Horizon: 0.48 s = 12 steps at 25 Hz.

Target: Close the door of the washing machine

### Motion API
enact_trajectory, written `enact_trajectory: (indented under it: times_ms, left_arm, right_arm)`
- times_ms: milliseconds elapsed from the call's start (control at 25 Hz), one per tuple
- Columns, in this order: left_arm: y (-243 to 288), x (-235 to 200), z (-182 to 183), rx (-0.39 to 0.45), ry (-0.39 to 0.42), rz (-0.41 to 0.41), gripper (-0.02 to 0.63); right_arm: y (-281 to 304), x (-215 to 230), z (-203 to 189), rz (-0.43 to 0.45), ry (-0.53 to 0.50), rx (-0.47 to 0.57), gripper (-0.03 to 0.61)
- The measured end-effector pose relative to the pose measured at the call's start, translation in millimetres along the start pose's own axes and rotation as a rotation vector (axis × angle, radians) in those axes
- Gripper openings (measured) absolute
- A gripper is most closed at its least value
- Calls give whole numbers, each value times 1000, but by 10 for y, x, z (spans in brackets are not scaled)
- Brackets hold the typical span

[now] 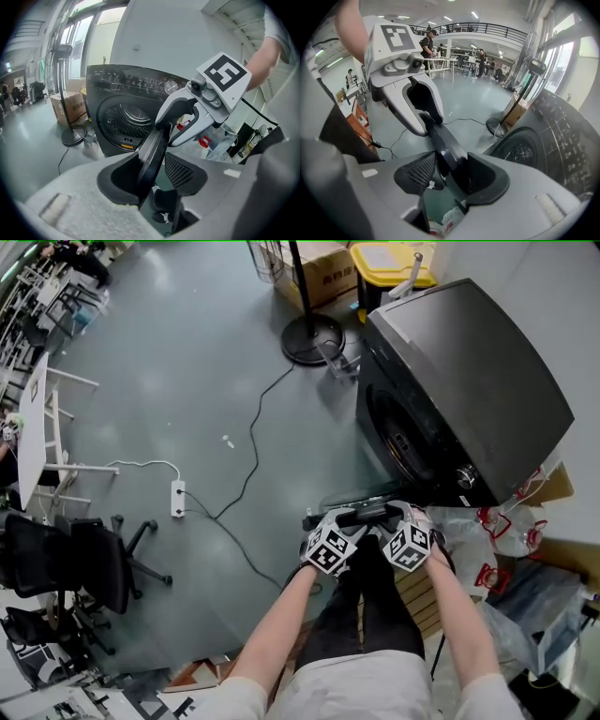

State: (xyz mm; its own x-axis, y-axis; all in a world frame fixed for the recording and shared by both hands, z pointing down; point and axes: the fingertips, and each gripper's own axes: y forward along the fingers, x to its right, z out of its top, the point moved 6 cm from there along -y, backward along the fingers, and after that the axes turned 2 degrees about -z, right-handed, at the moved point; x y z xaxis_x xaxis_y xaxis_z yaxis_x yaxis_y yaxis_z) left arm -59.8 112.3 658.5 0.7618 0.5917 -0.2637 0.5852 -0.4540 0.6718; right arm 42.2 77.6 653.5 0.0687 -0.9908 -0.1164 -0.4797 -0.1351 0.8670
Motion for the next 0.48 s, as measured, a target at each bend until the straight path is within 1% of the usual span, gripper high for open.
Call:
enact_trajectory:
  times_ms: [120, 240, 480]
  left_arm:
    - [38, -152, 76, -2, 11, -6, 173]
    - [38, -298, 172, -18, 20, -30, 179]
    - [120, -622, 396, -27, 98, -109, 181]
  right_arm:
    - [39, 121, 41, -6, 31, 16, 206]
    - [70, 226, 89, -12, 64, 26, 202]
    - [128, 475, 147, -29, 134, 59, 194]
